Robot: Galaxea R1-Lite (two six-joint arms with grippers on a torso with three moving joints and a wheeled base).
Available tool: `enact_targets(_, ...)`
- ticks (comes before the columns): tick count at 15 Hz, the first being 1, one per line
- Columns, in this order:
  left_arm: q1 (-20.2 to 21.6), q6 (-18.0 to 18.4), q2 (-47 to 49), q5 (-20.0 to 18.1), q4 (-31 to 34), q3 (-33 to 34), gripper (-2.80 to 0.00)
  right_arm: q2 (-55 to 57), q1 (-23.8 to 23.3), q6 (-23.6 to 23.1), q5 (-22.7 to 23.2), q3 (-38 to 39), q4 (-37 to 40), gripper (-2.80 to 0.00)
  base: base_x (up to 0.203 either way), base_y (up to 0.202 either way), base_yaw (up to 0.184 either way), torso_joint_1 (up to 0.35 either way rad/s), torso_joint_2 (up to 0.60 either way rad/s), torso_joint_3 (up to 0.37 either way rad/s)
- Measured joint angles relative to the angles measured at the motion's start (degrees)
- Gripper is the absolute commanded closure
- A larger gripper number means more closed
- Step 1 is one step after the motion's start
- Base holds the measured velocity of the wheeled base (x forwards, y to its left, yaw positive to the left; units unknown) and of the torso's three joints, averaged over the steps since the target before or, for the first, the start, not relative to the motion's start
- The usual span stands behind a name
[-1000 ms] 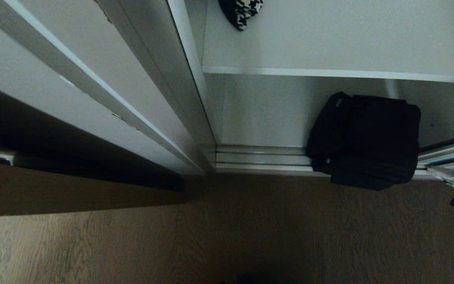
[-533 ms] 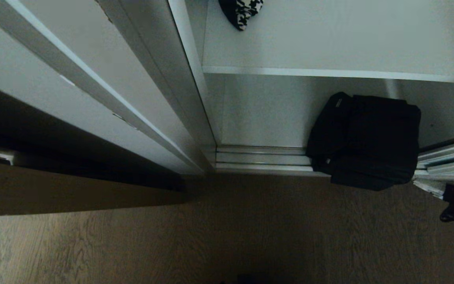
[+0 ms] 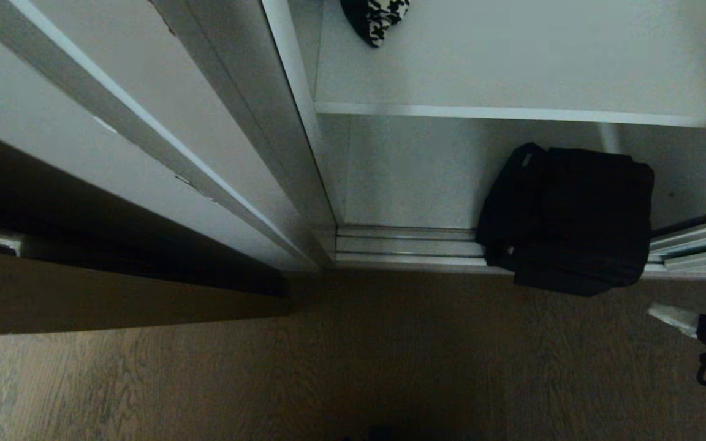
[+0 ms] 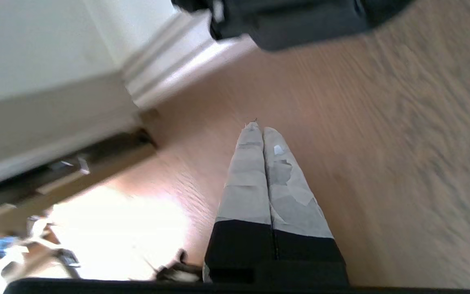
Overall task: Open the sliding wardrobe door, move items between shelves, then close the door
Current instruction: Place the bag on the lower shelf
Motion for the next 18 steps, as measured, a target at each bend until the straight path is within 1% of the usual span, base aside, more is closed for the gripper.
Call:
enact_targets(2,0.00,0.00,0.00,0.00,0.00,0.00,0.00,-1.34,-1.30,-5.65,-0.03,3.34,1.55,0.00,0.000,0.000,0.000,0.000,0.00,0.000)
enact_targets(4,0.00,0.00,0.00,0.00,0.00,0.00,0.00,-1.06,-1.94,-13.00,-1.17,6.06,2.22,0.00,0.000,0.000,0.000,0.000,0.00,0.000)
enact_targets(6,0.00,-0.02,0.00,0.00,0.00,0.00,0.00,1.16,-1.28,-21.21,-5.06,7.75,2.17,0.00,0.000,0.000,0.000,0.000,0.00,0.000)
enact_targets(8,0.00,-0.02,0.00,0.00,0.00,0.00,0.00,3.91,0.69,-29.03,-8.93,8.29,1.95,0.00,0.000,0.000,0.000,0.000,0.00,0.000)
enact_targets(9,0.00,-0.03,0.00,0.00,0.00,0.00,0.00,5.43,1.80,-32.46,-10.33,8.25,1.79,0.00,0.000,0.000,0.000,0.000,0.00,0.000)
enact_targets(10,0.00,0.00,0.00,0.00,0.00,0.00,0.00,6.77,2.87,-34.85,-11.50,8.13,1.42,0.00,0.000,0.000,0.000,0.000,0.00,0.000)
enact_targets(11,0.00,-0.02,0.00,0.00,0.00,0.00,0.00,8.26,4.04,-36.17,-12.48,8.16,0.09,0.00,0.000,0.000,0.000,0.000,0.00,0.000)
enact_targets(14,0.00,0.00,0.00,0.00,0.00,0.00,0.00,13.31,7.90,-36.32,-14.39,8.37,-6.91,0.00,0.000,0.000,0.000,0.000,0.00,0.000)
enact_targets(18,0.00,0.00,0.00,0.00,-0.01,0.00,0.00,19.91,12.05,-36.16,-21.65,5.82,-10.22,0.00,0.000,0.000,0.000,0.000,0.00,0.000)
